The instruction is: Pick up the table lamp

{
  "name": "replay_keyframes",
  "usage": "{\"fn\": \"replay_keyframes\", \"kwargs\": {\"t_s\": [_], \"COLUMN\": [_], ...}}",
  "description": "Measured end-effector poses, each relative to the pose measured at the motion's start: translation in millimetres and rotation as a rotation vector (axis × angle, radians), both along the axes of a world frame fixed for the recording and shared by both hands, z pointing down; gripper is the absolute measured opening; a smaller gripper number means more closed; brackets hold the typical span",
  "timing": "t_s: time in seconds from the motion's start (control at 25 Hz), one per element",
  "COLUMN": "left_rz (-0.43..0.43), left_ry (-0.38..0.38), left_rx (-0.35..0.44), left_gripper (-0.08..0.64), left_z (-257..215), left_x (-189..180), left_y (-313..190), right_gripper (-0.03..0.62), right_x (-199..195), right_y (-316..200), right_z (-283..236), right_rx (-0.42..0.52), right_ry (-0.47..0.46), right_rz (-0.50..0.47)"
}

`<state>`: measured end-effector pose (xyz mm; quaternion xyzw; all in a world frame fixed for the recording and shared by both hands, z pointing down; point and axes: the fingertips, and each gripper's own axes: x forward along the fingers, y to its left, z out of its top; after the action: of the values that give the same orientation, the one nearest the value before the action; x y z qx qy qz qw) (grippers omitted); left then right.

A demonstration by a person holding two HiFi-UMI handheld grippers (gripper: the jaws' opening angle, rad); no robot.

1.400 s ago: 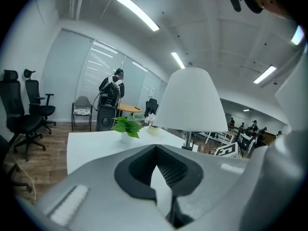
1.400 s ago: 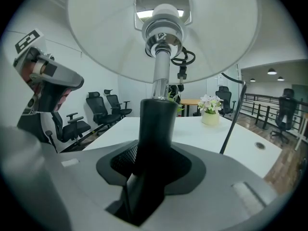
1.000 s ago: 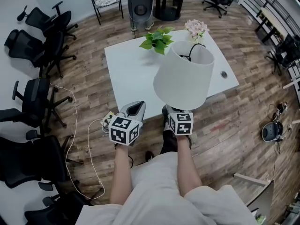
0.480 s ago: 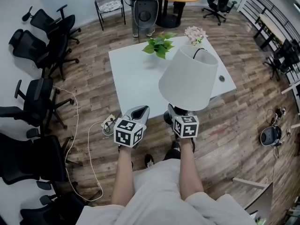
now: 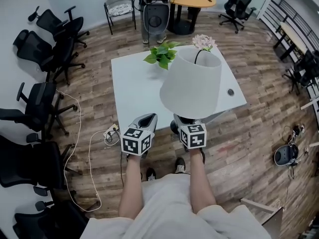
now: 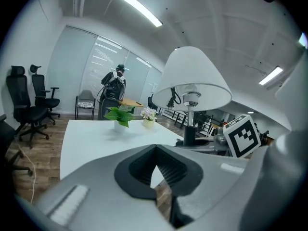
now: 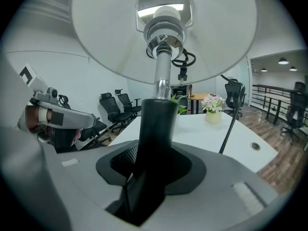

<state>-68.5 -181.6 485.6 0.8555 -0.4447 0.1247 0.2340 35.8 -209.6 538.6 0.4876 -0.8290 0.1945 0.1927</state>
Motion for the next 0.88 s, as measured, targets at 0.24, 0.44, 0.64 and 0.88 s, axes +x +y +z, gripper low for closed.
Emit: {"fn": "replay_keyframes", "kwargs": {"t_s": [0.24, 0.44, 0.64, 0.88], "left_rz": [-0.027, -0.05, -0.07, -0.109], "left_ry": [-0.027, -0.047, -0.069, -0.072], "left_rx": [-0.005, -0.02, -0.034, -0.036], "left_gripper": [0.0, 0.0, 0.0, 0.0], "left_z": [3, 6, 13, 18], "left_x": [32, 53, 69, 86], "left_y": [-6, -6, -2, 3], "right_gripper": [0.187, 0.186, 0.187, 0.187], "right_x": [23, 43, 54, 64], "right_y": [-7, -6, -5, -5], "right_z": [7, 13, 20, 22], "right_rx": [-0.017, -0.033, -0.041, -0.032], "right_ry": [0.003, 0.012, 0.016, 0.016], "right_rz": [-0.057, -0.095, -0.135, -0.191]}}
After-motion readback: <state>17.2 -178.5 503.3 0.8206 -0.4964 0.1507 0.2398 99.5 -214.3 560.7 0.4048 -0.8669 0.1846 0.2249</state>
